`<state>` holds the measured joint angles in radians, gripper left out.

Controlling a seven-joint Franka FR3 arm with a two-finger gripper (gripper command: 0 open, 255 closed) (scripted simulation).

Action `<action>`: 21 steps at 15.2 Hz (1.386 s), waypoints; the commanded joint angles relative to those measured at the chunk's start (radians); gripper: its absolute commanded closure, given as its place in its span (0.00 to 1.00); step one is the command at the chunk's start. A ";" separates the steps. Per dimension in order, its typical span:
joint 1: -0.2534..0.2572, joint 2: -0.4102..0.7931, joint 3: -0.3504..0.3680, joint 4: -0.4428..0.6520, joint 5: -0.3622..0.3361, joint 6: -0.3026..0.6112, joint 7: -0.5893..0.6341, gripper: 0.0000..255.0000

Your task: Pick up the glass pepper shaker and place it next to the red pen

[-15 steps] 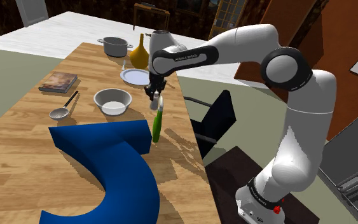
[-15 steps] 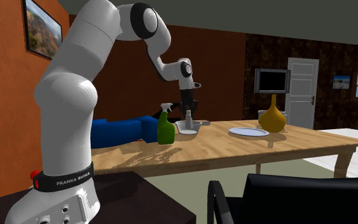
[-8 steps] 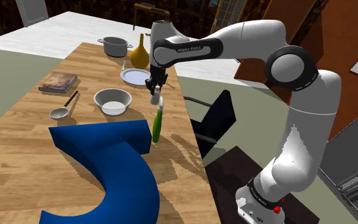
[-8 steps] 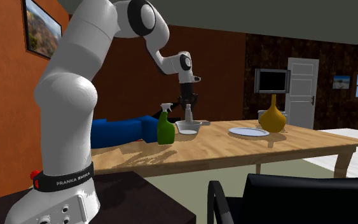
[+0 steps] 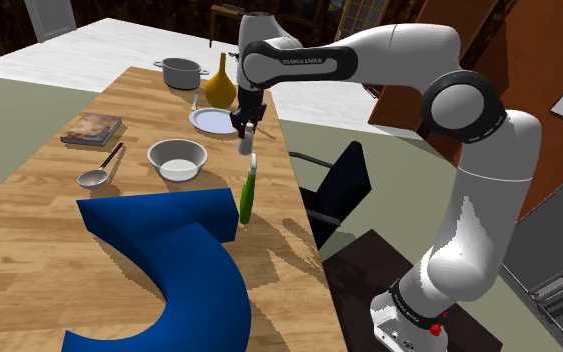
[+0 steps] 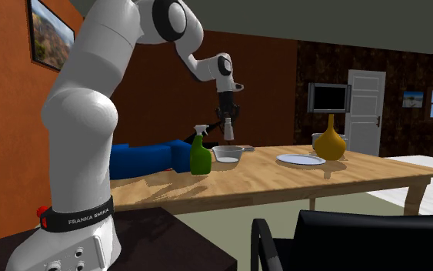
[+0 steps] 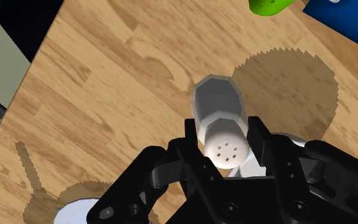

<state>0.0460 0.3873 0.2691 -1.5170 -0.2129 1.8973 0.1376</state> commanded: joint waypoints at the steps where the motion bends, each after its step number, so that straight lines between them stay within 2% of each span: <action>1: 0.000 -0.008 0.001 0.015 0.003 -0.023 -0.004 1.00; 2: 0.000 -0.008 0.001 0.017 0.003 -0.025 -0.004 1.00; 7: 0.019 -0.166 0.033 -0.205 0.034 0.037 0.060 1.00; 12: 0.048 -0.304 0.069 -0.381 0.073 0.074 0.122 1.00; 21: 0.125 -0.516 0.146 -0.611 0.160 0.095 0.241 1.00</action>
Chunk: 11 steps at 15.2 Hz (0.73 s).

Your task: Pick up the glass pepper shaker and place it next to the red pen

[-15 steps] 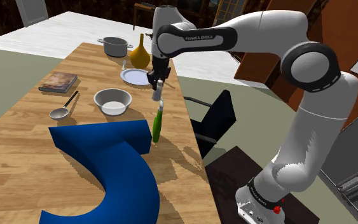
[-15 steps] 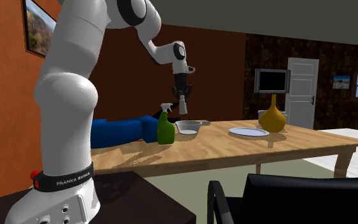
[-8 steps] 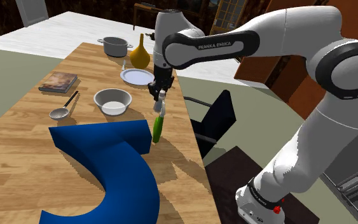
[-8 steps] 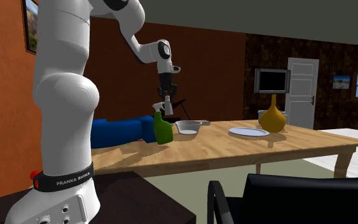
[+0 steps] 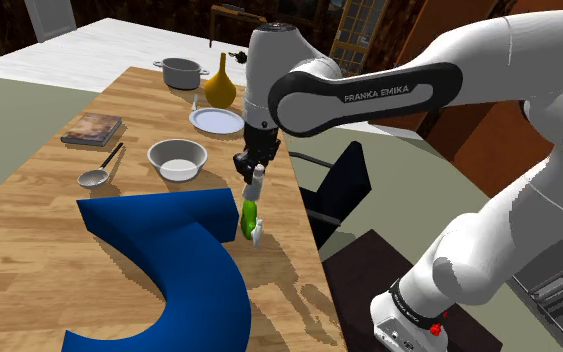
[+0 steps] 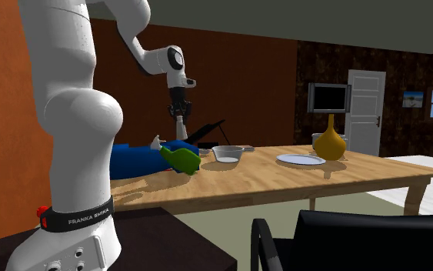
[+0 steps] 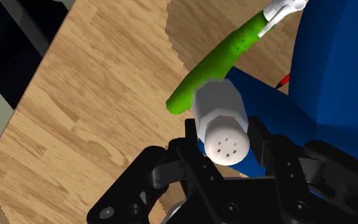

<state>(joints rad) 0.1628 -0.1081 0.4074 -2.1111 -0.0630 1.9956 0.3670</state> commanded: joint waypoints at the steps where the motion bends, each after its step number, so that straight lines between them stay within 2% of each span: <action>1: 0.019 -0.042 0.017 -0.037 0.021 -0.003 0.026 1.00; 11: 0.136 -0.208 0.130 -0.168 0.135 -0.031 0.189 1.00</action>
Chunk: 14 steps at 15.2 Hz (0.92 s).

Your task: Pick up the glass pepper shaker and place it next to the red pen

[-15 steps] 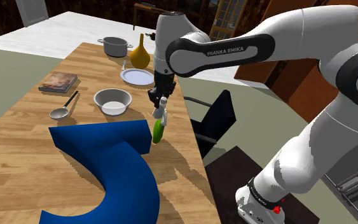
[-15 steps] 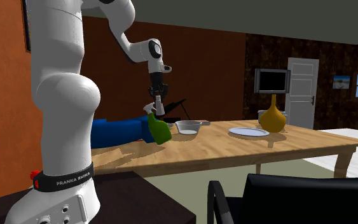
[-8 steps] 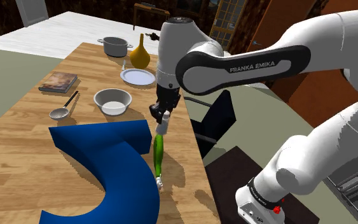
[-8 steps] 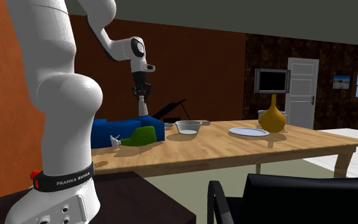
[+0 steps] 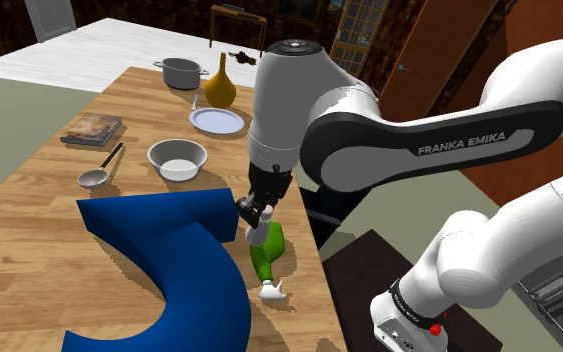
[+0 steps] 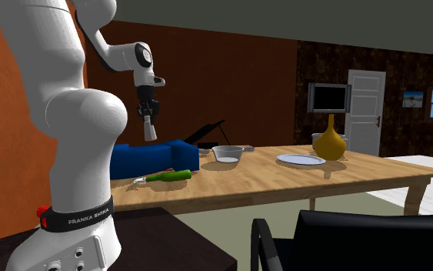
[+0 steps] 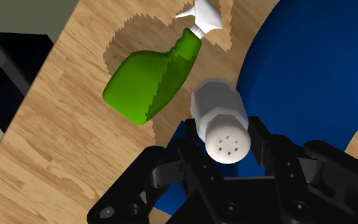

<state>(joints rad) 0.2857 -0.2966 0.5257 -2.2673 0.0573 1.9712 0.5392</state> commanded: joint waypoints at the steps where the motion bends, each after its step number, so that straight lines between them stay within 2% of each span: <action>1: 0.026 -0.032 0.024 -0.019 0.025 -0.011 0.036 1.00; 3: 0.049 -0.051 0.049 -0.028 0.046 -0.019 0.072 1.00; 14: 0.042 0.012 0.082 -0.128 0.026 0.138 0.103 1.00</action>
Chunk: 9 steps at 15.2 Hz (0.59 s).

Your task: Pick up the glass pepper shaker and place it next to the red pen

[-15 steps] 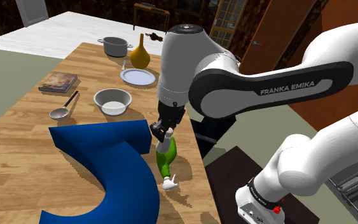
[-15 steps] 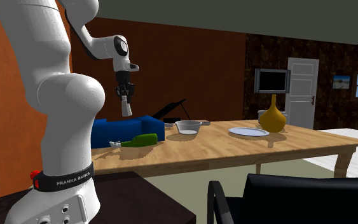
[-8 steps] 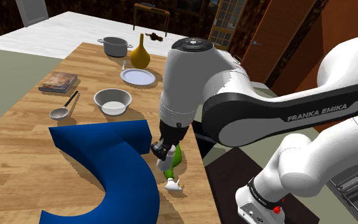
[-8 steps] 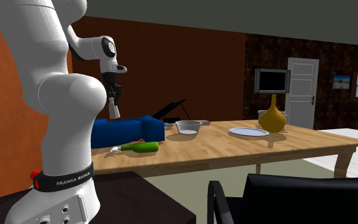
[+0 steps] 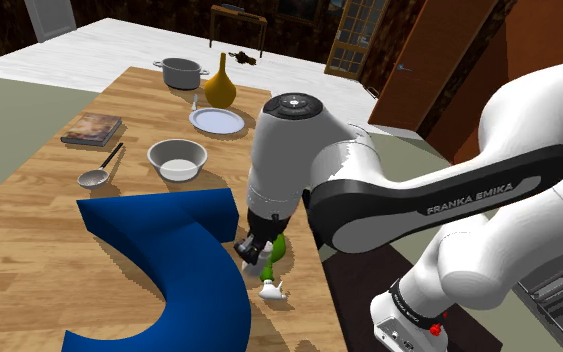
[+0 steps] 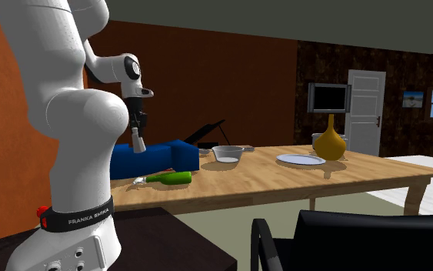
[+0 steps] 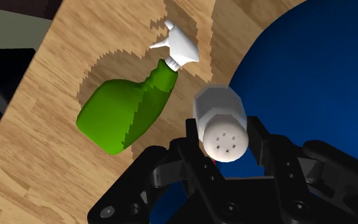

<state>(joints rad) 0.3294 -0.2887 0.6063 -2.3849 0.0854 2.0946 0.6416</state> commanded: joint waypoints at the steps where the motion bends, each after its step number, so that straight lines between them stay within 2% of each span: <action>1: -0.002 0.012 0.004 -0.018 -0.005 0.029 0.004 1.00; 9: -0.015 0.084 0.031 -0.074 -0.043 0.147 0.043 1.00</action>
<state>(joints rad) 0.3161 -0.2175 0.6325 -2.4524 0.0500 2.2241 0.6770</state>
